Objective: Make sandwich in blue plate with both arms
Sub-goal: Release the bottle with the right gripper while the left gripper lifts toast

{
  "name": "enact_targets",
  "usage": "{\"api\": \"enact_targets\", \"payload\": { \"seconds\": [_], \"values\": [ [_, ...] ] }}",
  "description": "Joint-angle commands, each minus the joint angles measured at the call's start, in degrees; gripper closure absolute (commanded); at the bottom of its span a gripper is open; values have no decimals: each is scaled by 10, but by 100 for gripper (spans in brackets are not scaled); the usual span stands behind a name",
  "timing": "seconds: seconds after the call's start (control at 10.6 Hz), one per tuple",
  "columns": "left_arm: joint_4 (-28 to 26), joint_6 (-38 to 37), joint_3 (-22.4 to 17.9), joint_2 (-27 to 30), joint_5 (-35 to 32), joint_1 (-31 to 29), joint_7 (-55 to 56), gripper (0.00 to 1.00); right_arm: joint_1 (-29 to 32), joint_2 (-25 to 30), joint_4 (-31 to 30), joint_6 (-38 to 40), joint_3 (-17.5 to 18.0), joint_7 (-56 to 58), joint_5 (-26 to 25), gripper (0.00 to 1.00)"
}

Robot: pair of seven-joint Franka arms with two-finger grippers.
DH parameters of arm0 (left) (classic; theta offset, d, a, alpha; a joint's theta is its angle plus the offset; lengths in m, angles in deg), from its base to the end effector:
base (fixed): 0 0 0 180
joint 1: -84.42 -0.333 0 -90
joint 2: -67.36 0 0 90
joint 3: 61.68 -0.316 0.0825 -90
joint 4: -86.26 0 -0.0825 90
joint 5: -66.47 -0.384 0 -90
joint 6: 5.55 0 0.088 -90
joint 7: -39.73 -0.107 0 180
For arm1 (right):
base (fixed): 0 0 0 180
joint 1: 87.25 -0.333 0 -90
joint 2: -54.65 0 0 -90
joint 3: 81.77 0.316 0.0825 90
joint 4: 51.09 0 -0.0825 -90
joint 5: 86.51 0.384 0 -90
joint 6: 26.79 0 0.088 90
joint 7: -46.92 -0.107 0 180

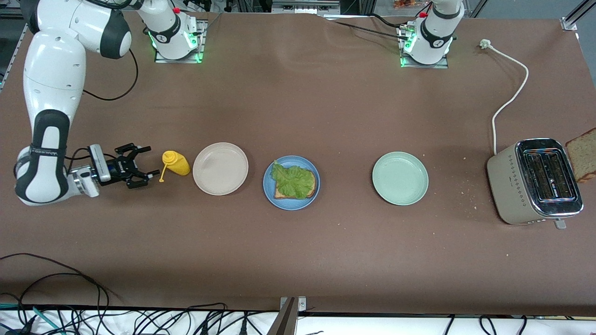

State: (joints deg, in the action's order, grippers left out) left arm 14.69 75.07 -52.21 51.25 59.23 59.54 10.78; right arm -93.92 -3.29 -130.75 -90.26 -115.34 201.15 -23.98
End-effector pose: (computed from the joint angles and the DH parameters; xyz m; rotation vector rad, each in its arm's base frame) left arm 0.5897 0.1949 0.5969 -3.0866 0.3402 0.2195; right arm 0.6140 -0.0989 0.1507 -1.0786 -1.7003 -0.6689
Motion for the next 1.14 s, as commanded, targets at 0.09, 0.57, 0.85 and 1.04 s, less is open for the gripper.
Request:
{"api": "enact_targets", "payload": {
  "seconds": [0.09,0.57,0.85,1.04],
  "values": [
    [-3,-14,76,22,4,17,20,100,3,3,39,16,-66,-86,-27,0],
    [-115,14,31,55,113,145,185,100,-7,37,47,33,-127,-323,-24,0],
    [-190,85,31,52,218,178,230,100,-7,78,64,35,-131,-514,-21,0],
    [-228,137,31,38,304,223,299,100,-8,91,82,35,-131,-588,-23,0]
  ]
}}
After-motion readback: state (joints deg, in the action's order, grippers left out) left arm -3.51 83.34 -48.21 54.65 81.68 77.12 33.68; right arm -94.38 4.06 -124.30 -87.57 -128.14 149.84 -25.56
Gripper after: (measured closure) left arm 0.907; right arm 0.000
